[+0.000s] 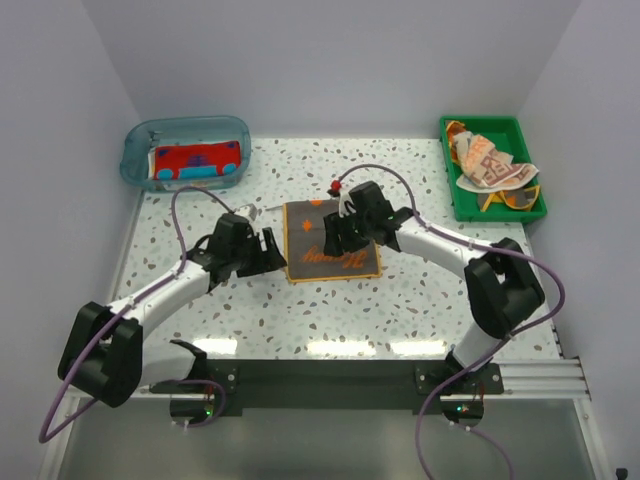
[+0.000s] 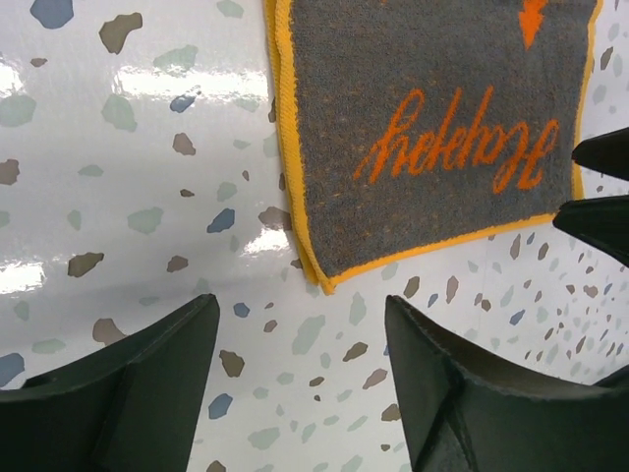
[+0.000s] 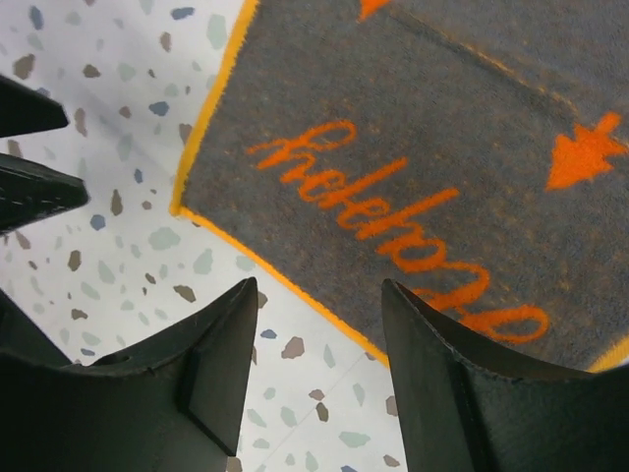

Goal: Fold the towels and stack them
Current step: Fold the towel

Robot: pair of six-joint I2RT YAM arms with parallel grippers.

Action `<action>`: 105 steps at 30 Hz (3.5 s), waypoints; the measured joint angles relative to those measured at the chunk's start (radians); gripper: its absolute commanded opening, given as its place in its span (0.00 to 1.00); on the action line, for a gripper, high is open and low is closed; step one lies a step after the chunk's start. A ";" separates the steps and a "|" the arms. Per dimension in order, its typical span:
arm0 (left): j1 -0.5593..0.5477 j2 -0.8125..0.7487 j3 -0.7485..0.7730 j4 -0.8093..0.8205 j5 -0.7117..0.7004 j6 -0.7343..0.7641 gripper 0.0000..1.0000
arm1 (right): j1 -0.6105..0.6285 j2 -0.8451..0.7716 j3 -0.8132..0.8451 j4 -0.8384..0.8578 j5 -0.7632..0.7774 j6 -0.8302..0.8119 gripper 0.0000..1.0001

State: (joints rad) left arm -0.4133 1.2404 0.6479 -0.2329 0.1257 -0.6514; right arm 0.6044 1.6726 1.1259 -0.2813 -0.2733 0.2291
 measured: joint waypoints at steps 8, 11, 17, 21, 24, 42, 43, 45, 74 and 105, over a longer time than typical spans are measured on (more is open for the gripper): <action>-0.044 0.052 0.019 -0.004 0.009 -0.038 0.51 | -0.015 -0.020 -0.118 -0.005 0.174 0.092 0.41; -0.066 0.103 0.076 -0.005 0.018 -0.037 0.47 | -0.043 -0.048 -0.180 -0.014 0.210 0.121 0.37; -0.085 0.268 0.229 0.018 0.026 -0.012 0.37 | -0.092 -0.092 -0.246 -0.024 0.245 0.151 0.34; -0.087 0.375 0.266 0.029 0.037 0.015 0.35 | -0.092 -0.092 -0.263 -0.023 0.255 0.161 0.31; -0.093 0.434 0.260 0.022 0.044 0.027 0.34 | -0.092 -0.091 -0.285 -0.022 0.254 0.172 0.27; -0.114 0.238 0.314 -0.076 0.008 0.064 0.49 | -0.104 -0.253 -0.186 -0.200 0.189 0.204 0.28; -0.108 0.262 0.362 -0.058 0.002 0.071 0.47 | -0.117 -0.230 -0.142 -0.185 0.192 0.198 0.27; -0.089 0.323 0.444 -0.021 -0.004 0.090 0.43 | -0.146 -0.173 -0.071 -0.127 0.200 0.192 0.25; 0.056 0.707 0.724 0.032 -0.006 0.458 1.00 | -0.301 0.278 0.238 -0.039 0.181 -0.161 0.37; 0.072 0.912 1.070 -0.351 0.175 1.051 0.80 | -0.338 0.584 0.728 -0.580 -0.037 -0.702 0.39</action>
State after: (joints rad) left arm -0.3412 2.1521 1.7176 -0.5835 0.3008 0.3992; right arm 0.2668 2.2566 1.8538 -0.8612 -0.3099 -0.4725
